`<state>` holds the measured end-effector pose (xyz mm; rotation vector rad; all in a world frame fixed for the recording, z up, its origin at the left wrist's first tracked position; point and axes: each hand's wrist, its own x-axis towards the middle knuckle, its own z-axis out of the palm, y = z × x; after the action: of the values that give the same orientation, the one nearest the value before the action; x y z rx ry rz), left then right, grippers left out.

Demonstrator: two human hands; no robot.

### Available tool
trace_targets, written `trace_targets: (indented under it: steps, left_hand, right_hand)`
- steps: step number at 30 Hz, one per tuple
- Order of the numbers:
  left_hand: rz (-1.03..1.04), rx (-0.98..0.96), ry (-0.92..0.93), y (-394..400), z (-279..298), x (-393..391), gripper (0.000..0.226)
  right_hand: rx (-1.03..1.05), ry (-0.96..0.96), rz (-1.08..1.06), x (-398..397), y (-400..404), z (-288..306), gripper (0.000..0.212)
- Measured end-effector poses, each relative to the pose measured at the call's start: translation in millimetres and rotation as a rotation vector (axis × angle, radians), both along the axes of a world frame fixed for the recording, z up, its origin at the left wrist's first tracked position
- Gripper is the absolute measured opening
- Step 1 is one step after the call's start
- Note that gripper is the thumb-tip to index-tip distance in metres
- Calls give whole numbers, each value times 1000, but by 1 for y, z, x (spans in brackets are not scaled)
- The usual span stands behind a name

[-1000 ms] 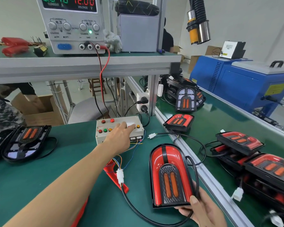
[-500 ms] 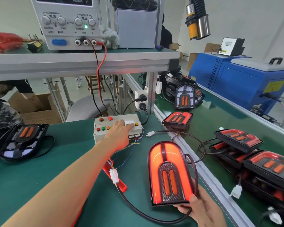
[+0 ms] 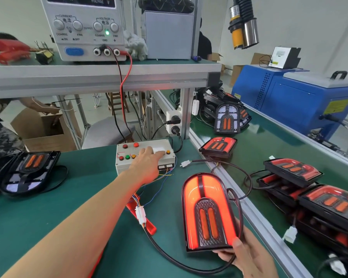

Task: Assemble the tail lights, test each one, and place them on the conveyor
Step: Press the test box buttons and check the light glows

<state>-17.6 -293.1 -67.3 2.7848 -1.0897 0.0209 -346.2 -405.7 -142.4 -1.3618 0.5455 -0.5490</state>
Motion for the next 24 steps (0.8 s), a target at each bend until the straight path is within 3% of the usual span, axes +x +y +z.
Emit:
trace_targets:
  steps: [8,12,15,18,21,24]
  left_hand:
    - [-33,35,38,5,7,-12,79]
    - [-9,-367,88,24,17,-37,36]
    - [-102,-498,104,55,26,-59,17]
    - [-294,-314,68,90,34,-72,17]
    - [-289,-3,8,112,36,-74,25]
    - [-272,52,93,123,34,-74,26]
  right_hand:
    - [-38,-14,11,-4,1,-1,49]
    - [-44,-14,-17,-3,2,-1,41]
    - [-22,-2,-6,-3,1,1,30]
    - [-14,10,-13,-2,2,4,27]
    - [-9,-2,-36,-2,6,7,27]
    - [-13,0,-44,0,10,13,28]
